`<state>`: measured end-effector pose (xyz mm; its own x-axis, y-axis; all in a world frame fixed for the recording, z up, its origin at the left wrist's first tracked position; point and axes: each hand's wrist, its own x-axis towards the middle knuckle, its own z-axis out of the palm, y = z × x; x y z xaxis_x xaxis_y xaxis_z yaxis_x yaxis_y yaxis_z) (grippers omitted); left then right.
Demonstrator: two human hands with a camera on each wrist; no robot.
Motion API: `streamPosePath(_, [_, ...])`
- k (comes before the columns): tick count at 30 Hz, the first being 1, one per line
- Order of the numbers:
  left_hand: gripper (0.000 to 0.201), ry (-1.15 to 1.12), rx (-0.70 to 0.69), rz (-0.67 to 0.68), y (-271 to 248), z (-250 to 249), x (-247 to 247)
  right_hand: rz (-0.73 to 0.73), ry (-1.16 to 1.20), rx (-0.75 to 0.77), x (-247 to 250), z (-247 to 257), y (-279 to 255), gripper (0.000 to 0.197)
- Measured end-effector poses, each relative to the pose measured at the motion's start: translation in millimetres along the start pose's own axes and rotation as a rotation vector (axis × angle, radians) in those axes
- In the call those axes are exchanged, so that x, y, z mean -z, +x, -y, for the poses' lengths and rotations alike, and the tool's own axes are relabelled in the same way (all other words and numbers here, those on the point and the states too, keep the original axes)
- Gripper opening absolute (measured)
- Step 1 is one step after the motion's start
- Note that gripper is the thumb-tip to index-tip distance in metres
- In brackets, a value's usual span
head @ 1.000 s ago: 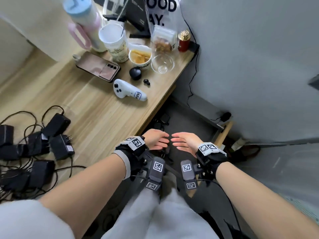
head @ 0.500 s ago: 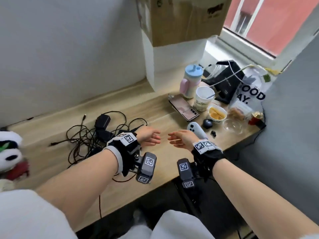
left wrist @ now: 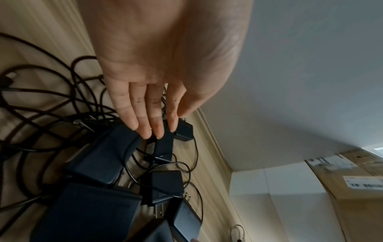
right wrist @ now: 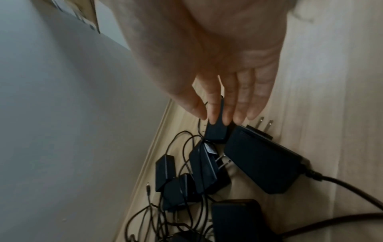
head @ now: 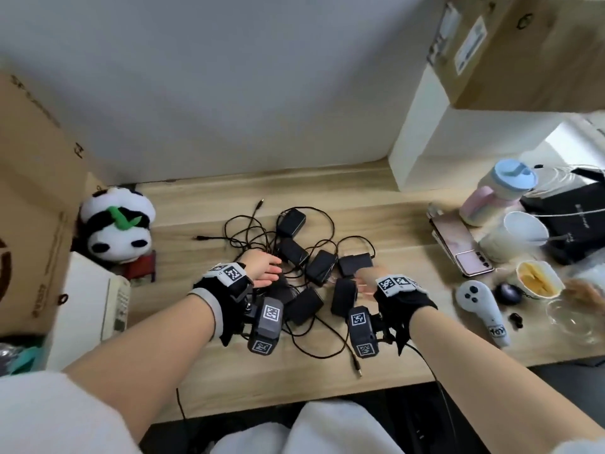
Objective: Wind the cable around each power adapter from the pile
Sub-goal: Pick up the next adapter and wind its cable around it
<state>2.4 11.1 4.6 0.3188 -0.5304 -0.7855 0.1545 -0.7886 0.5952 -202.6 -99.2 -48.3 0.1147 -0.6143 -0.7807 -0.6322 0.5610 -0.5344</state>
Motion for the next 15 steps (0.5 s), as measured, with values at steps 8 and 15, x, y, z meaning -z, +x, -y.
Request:
streamPosePath(8, [0.037, -0.078, 0.09, 0.074, 13, 14, -12, -0.021, -0.538, 0.003, -14, -1, 7, 0.04])
streamPosePath(15, [0.034, -0.113, 0.117, 0.087, 15, 21, -21, -0.038, -0.7, 0.085, -33, -17, 19, 0.058])
